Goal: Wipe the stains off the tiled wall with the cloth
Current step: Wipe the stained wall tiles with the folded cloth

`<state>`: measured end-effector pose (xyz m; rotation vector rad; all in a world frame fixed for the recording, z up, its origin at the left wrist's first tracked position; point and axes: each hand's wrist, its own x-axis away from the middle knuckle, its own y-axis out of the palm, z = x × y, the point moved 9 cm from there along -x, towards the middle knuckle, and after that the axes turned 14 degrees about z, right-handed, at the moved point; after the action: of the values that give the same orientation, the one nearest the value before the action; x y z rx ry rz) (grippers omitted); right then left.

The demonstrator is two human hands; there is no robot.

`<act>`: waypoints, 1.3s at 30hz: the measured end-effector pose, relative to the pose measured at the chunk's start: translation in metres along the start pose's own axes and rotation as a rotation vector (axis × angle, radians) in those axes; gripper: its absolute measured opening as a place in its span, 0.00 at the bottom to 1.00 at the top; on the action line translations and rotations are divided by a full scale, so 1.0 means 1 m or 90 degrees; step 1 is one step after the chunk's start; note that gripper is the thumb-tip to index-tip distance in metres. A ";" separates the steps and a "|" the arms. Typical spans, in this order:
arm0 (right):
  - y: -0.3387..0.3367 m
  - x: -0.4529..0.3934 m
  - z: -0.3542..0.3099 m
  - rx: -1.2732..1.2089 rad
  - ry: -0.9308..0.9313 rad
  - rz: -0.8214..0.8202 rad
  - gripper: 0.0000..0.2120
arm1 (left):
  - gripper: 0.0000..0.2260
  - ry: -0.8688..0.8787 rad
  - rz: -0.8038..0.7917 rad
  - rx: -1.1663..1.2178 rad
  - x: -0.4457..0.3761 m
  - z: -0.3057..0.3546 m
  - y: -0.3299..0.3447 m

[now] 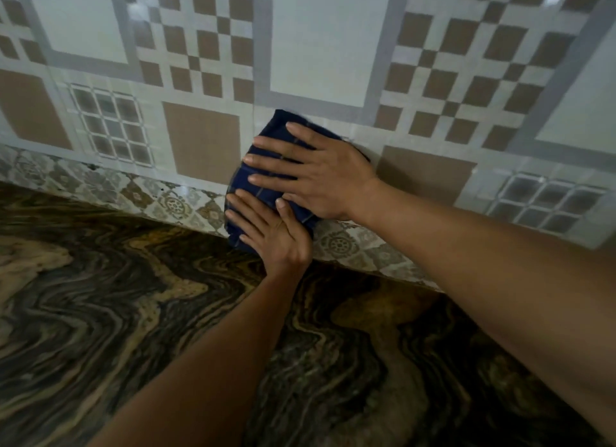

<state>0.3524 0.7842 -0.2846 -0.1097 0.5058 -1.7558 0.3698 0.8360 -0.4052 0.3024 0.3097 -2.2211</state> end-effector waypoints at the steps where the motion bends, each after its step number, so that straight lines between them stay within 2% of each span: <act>1: 0.000 0.009 0.002 -0.003 0.002 -0.005 0.29 | 0.33 0.004 -0.005 -0.003 0.008 0.003 0.003; 6: -0.003 0.047 0.009 -0.001 -0.001 -0.009 0.29 | 0.33 0.010 -0.040 -0.014 0.041 0.015 0.021; 18: 0.002 0.136 0.029 -0.002 0.000 0.021 0.28 | 0.33 0.020 -0.045 -0.028 0.118 0.047 0.060; 24: -0.006 0.236 0.046 0.047 0.009 0.063 0.26 | 0.34 0.036 -0.040 -0.037 0.198 0.084 0.098; 31: -0.009 0.369 0.068 0.033 0.009 0.064 0.26 | 0.32 0.043 -0.045 -0.037 0.311 0.130 0.153; 39: -0.009 0.464 0.082 0.002 0.031 0.057 0.27 | 0.32 0.045 -0.042 -0.041 0.392 0.157 0.195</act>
<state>0.2553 0.3229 -0.2978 -0.0416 0.5342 -1.6744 0.2673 0.3825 -0.4060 0.3411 0.4354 -2.2638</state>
